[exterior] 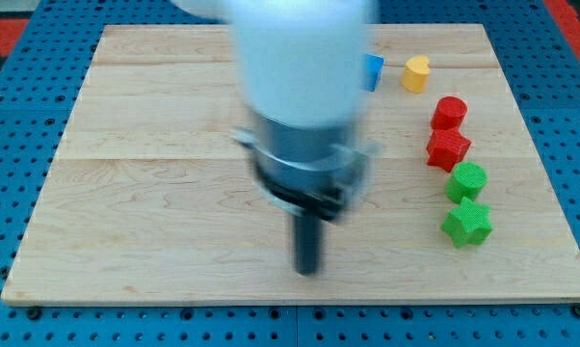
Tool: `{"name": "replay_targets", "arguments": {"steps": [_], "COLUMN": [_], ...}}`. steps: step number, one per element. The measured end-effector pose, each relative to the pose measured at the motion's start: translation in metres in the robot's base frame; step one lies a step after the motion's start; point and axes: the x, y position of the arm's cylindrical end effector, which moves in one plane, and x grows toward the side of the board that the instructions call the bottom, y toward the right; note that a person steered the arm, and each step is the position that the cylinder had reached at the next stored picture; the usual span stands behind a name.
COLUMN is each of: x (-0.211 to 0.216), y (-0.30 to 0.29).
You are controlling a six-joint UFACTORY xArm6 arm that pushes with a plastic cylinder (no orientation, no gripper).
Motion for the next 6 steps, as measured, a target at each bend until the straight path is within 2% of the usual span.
{"name": "replay_targets", "arguments": {"steps": [1, 2, 3, 4, 6], "x": [0.012, -0.015, -0.078, -0.115, -0.117], "y": [0.115, 0.207, 0.219, 0.196, 0.185]}}
